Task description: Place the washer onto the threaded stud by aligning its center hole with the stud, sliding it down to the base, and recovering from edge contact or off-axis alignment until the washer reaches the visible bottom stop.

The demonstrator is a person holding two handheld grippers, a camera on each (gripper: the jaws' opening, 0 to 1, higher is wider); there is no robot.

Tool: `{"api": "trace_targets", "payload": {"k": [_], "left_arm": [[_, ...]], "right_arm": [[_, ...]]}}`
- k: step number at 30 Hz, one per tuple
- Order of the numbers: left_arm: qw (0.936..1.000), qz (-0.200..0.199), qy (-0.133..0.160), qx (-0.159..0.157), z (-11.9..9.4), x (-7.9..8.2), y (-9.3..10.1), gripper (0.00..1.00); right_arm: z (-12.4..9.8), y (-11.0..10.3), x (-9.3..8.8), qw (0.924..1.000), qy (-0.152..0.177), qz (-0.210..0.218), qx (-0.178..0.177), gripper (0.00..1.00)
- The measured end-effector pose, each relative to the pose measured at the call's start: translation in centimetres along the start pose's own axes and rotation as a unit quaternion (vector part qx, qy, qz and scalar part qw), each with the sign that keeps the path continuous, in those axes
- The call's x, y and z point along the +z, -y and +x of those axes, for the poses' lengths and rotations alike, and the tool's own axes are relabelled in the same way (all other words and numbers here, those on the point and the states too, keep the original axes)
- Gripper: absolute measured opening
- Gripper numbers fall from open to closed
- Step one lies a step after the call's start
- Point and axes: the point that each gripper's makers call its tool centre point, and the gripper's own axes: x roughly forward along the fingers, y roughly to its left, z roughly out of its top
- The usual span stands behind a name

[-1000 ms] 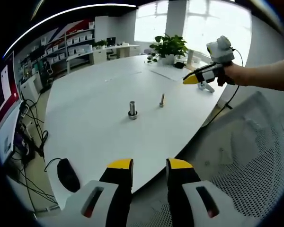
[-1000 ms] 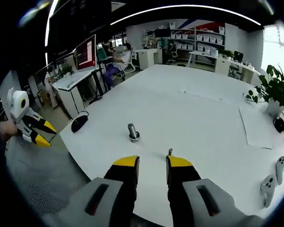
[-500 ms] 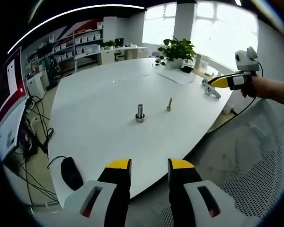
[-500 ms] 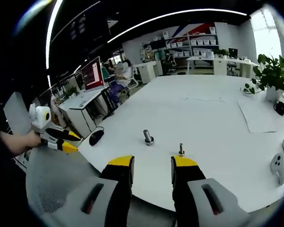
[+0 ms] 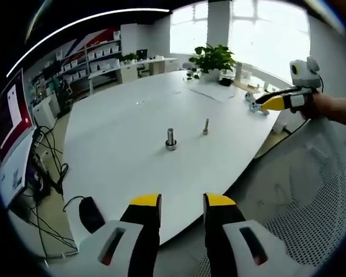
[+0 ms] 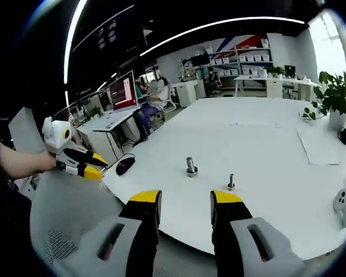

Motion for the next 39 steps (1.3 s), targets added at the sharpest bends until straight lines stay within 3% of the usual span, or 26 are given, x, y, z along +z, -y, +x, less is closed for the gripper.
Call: {"api": "trace_targets", "payload": {"k": [3, 30, 39], "left_arm": [[1.0, -0.007, -0.003, 0.002, 0.0, -0.2, -0.1, 0.27], [0.9995, -0.018, -0.009, 0.026, 0.1, -0.5, -1.2, 0.25], [0.9985, -0.04, 0.01, 0.037, -0.2, 0.2, -2.0, 0.25]], "right_arm": [[0.3, -0.3, -1.0, 0.9994, -0.024, -0.025, 0.007, 0.36], [0.1, 0.4, -0.4, 0.9998, -0.004, -0.017, 0.001, 0.35], [-0.1, 1.0, -0.4, 0.9999, -0.002, -0.013, -0.01, 0.35]]}}
